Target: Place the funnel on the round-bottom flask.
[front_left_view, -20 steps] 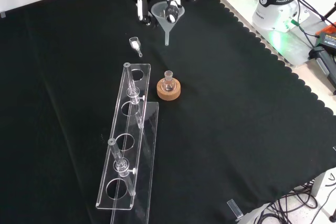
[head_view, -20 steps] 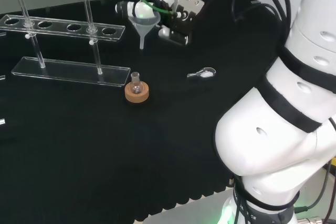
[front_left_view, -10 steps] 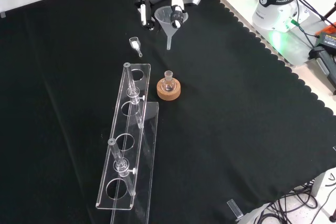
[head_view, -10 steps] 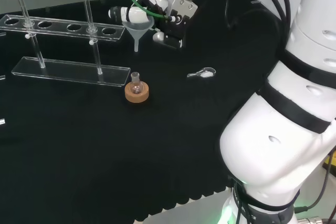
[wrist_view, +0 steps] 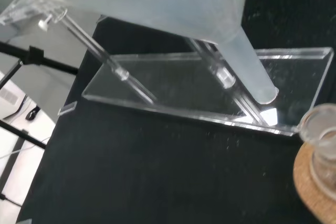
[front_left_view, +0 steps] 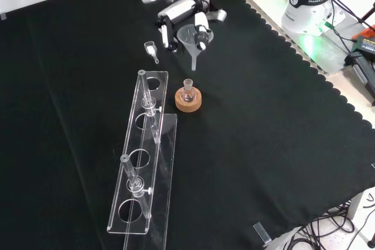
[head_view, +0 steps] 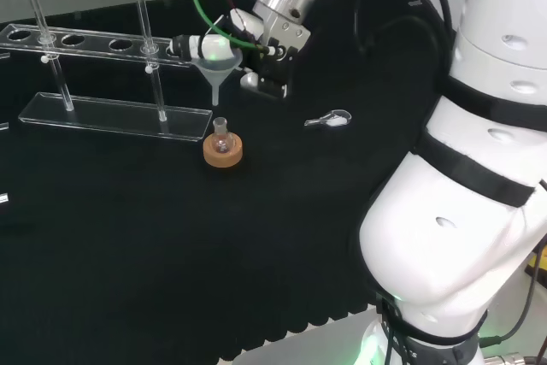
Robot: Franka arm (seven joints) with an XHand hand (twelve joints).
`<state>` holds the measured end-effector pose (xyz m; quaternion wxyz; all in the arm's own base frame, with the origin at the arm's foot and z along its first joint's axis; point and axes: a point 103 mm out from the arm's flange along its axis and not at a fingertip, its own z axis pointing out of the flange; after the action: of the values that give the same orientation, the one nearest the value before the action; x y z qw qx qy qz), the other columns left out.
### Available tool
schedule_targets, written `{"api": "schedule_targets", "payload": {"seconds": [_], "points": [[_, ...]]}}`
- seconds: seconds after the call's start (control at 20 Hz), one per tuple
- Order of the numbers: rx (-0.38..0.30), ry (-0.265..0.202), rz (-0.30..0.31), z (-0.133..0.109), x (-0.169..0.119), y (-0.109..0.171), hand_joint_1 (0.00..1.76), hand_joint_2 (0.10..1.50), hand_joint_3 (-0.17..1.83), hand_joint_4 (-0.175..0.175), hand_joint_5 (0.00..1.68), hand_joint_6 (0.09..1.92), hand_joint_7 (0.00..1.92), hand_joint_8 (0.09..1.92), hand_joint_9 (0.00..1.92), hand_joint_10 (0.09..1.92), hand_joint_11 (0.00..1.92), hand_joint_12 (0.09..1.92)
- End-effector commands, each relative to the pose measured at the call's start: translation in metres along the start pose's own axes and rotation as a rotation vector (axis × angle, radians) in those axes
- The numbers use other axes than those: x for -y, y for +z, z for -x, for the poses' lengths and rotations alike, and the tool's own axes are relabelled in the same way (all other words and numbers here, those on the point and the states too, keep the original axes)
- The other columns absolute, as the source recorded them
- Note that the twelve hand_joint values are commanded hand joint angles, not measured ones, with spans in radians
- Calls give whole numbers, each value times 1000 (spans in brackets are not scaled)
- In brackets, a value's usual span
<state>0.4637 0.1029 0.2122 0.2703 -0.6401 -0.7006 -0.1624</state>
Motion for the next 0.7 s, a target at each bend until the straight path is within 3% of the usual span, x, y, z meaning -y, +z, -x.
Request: {"api": "schedule_targets", "payload": {"seconds": [0.05, 0.7], "points": [[-18, 16, -23, 16, -9, 33, 1091, 701, 806, 175, 1498, 1345, 1920, 1142, 1920, 1362, 1920, 1247], [-2, 43, -29, 25, -17, 38, 1091, 695, 820, 175, 1498, 1351, 1920, 1148, 1920, 1362, 1920, 1247]]}}
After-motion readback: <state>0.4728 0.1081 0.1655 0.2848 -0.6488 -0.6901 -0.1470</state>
